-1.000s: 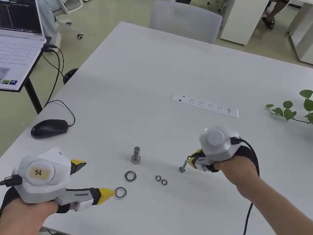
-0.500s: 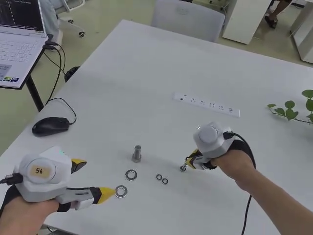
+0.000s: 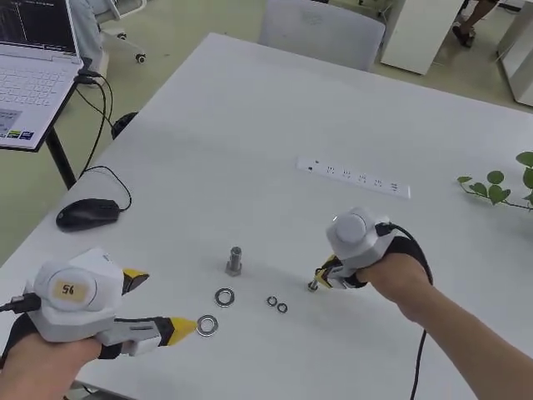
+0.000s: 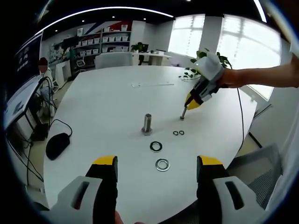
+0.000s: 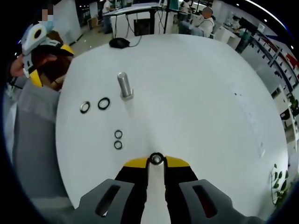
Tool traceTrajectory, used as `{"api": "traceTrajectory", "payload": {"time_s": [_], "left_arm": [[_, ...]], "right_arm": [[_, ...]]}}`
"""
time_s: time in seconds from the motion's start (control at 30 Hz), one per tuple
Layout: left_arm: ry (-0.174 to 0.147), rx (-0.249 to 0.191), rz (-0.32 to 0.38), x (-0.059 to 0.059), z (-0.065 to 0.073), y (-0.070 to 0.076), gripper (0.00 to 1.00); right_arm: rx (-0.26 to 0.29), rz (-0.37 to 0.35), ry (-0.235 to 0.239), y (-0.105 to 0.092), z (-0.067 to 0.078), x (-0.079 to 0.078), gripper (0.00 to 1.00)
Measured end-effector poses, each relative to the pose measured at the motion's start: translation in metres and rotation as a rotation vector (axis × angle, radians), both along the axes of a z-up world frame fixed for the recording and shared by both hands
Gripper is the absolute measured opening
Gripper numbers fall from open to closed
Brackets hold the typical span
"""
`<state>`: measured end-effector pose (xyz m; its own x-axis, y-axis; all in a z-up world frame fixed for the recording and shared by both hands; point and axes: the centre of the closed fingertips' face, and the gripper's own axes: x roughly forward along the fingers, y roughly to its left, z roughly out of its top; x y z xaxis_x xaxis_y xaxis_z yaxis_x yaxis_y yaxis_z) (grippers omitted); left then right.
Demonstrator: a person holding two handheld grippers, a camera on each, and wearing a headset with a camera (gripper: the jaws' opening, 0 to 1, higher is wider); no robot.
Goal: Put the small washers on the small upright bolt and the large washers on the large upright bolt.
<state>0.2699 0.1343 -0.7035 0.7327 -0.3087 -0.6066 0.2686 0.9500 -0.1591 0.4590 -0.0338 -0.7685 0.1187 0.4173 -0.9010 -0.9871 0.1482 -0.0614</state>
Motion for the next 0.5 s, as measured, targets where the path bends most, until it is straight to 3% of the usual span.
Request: {"api": "traceTrajectory", "payload": {"time_s": [0.23, 0.5], "left_arm": [[0.003, 0.000, 0.002, -0.001, -0.001, 0.001, 0.68], [0.005, 0.001, 0.007, -0.002, -0.002, 0.002, 0.68]], "right_arm": [[-0.019, 0.002, 0.010, -0.001, -0.006, -0.001, 0.13], [-0.034, -0.028, 0.032, -0.003, -0.024, 0.001, 0.13]]}}
